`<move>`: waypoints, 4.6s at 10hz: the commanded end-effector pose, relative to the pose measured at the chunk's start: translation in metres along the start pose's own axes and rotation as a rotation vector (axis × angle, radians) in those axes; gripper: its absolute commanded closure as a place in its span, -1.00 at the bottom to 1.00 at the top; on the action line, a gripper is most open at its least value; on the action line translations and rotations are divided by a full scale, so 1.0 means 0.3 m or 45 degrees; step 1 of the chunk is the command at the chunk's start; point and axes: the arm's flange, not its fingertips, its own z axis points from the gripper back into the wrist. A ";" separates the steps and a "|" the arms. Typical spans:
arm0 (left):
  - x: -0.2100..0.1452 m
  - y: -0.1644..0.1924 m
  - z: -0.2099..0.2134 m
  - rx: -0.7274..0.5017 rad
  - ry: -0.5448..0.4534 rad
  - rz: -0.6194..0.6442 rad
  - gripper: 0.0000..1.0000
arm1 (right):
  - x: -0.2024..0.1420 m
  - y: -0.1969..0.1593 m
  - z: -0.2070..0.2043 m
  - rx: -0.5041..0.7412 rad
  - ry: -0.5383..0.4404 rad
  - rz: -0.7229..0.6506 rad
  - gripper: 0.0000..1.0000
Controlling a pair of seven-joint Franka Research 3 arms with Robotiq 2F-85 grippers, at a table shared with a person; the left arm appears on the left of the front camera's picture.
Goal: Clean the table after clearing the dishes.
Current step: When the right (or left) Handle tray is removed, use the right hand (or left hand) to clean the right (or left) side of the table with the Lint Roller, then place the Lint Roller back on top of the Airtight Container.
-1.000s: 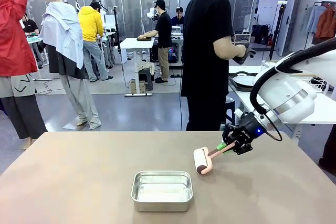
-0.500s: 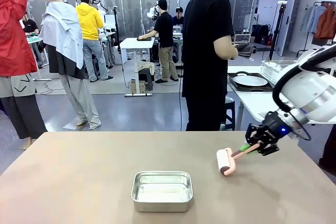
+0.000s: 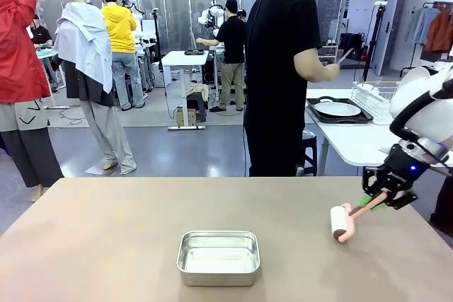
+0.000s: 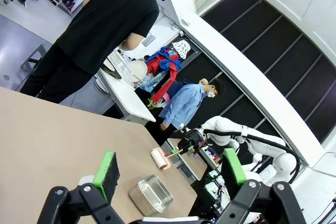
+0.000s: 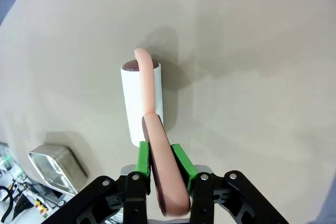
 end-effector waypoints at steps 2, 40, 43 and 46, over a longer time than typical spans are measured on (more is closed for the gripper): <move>-0.004 -0.013 0.010 -0.014 0.002 -0.002 -1.00 | -0.048 -0.051 0.029 -0.251 0.107 -0.083 0.54; -0.004 -0.013 0.010 -0.014 0.002 -0.002 -1.00 | -0.703 1.347 -0.035 -0.842 0.200 2.318 0.54; -0.004 -0.013 0.010 -0.014 0.002 -0.002 -1.00 | -0.701 1.394 -0.058 -0.876 0.225 2.236 0.54; -0.004 -0.013 0.010 -0.014 0.002 -0.002 -1.00 | -0.701 1.394 -0.058 -0.876 0.225 2.236 0.54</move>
